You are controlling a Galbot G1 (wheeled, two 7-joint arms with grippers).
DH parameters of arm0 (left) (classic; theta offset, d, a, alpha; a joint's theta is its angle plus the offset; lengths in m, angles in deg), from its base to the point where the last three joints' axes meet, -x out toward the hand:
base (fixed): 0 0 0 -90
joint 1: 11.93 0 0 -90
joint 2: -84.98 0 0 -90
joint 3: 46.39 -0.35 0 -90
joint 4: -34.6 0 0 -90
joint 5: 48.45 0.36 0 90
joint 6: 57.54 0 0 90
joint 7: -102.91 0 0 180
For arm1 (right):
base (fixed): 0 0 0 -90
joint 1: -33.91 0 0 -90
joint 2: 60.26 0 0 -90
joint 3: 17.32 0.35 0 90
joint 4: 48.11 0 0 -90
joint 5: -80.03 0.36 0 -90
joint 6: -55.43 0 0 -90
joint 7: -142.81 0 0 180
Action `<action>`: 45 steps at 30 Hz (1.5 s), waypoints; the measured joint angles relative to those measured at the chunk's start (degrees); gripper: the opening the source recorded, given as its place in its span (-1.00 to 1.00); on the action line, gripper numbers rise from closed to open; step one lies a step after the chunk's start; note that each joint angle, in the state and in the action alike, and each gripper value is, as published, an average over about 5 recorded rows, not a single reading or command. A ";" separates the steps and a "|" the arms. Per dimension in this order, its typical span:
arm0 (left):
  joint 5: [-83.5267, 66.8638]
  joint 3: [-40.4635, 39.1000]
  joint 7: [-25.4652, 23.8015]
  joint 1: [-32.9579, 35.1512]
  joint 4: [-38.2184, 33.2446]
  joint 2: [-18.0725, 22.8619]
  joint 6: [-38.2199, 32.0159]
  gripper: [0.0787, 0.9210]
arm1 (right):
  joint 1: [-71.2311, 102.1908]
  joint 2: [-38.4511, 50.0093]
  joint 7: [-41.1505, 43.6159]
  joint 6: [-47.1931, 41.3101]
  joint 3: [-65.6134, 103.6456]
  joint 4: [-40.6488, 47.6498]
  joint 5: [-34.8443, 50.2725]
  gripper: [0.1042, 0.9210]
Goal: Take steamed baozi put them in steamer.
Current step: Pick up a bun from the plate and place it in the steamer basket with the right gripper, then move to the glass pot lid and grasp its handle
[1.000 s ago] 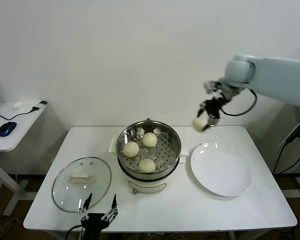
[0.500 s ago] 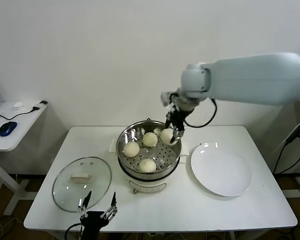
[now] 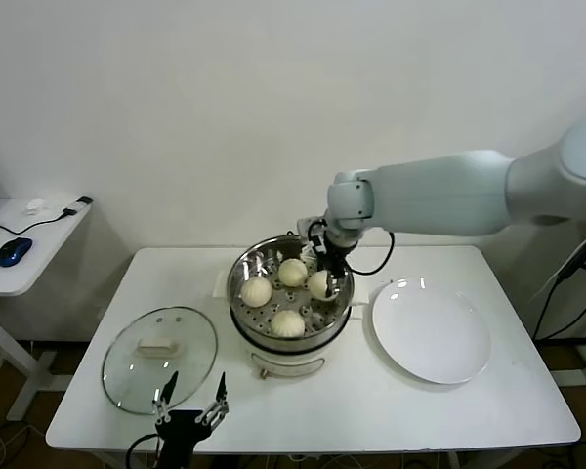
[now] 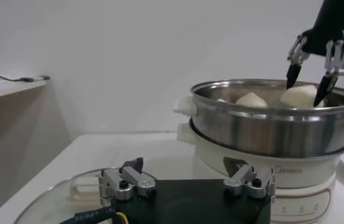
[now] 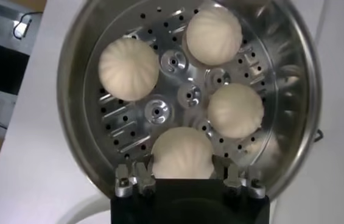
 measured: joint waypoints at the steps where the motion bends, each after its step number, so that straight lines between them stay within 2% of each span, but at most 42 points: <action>1: -0.04 0.01 0.00 -0.01 0.01 0.01 0.03 0.77 | 0.50 -0.20 -0.13 -0.05 0.10 0.30 -0.13 0.36; 6: -0.23 0.13 0.01 0.02 0.12 0.02 0.11 0.77 | 2.17 -0.70 -0.36 0.07 0.71 1.25 -0.63 0.41; 13: -0.37 0.09 -0.08 0.24 -0.14 0.25 0.43 0.77 | 1.93 0.04 1.52 2.06 1.87 1.51 -0.88 0.73; 22: -0.35 0.47 -0.81 0.03 -0.60 0.27 0.71 0.77 | -0.59 8.15 2.81 4.49 7.10 0.47 0.62 0.76; 30: -0.59 0.98 -1.37 -1.64 0.48 -0.38 -0.05 0.77 | 6.64 23.78 -10.51 5.35 23.59 -1.29 -0.46 0.76; 37: -2.02 2.16 -2.26 -5.07 2.15 -0.74 -1.74 0.77 | 26.67 37.65 -23.55 5.97 48.34 -4.54 -4.07 0.76; 41: -2.28 2.86 -2.06 -7.48 3.55 -1.30 -2.97 0.77 | 41.84 41.66 -27.05 7.65 63.57 -6.85 -7.75 0.76; 45: -2.01 3.16 -1.61 -9.51 5.20 -2.08 -3.89 0.77 | 57.05 41.75 -28.93 11.20 78.86 -8.15 -11.60 0.76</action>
